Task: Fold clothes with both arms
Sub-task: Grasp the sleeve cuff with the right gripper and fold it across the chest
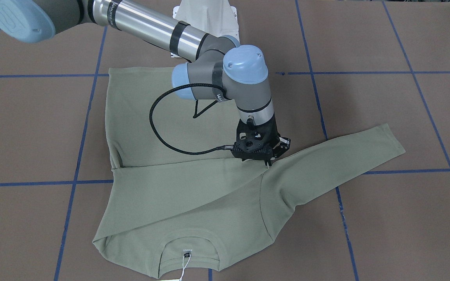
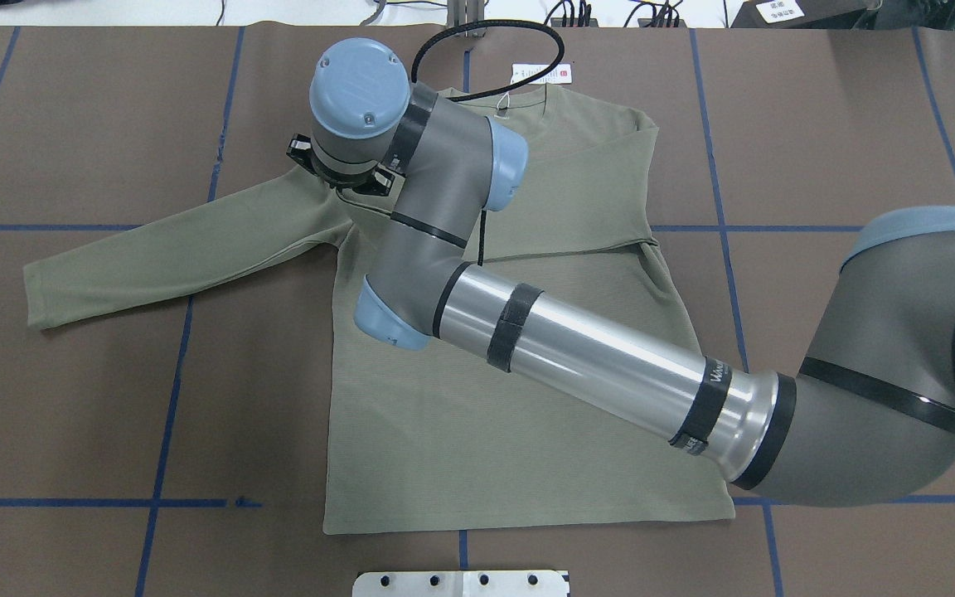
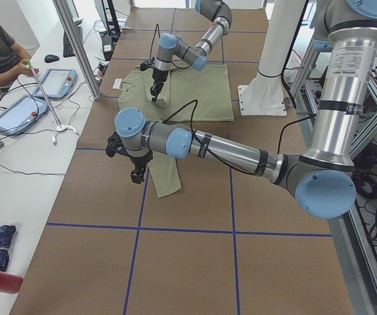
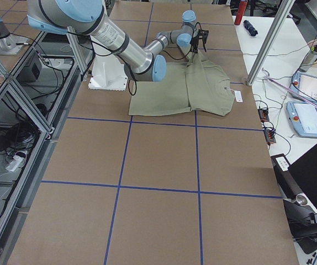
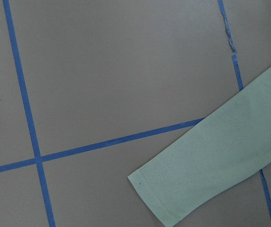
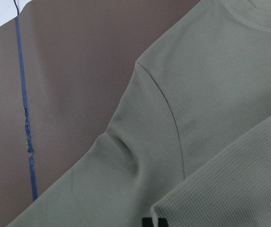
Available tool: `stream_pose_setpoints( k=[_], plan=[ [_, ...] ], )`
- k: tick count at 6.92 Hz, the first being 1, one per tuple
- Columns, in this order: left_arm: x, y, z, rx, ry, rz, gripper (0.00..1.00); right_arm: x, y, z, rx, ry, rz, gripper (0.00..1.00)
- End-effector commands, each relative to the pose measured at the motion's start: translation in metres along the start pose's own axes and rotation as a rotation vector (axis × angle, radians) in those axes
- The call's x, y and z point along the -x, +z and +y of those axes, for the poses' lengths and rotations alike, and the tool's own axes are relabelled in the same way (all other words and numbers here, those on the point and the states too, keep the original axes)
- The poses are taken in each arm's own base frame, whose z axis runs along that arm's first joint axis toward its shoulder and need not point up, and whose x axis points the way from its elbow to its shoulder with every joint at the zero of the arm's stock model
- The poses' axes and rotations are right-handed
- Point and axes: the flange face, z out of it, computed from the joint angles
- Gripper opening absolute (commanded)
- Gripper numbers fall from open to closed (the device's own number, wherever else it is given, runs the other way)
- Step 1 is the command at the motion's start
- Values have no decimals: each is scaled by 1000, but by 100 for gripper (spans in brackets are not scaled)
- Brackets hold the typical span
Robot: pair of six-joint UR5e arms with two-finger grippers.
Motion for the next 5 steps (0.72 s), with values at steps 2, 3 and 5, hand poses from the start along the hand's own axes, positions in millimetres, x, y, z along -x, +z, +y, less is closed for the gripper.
stream_pose_setpoints(
  k=[2, 3, 5],
  plan=[
    [26, 70, -13, 24, -1, 17, 100, 13, 9, 13, -14, -8, 11, 100],
    [36, 98, -24, 0, -127, 28, 100, 18, 1, 11, 2, -10, -2, 100],
    [34, 176, -14, 25, -116, -5, 100, -29, -37, -30, 66, 21, -2, 100]
  ],
)
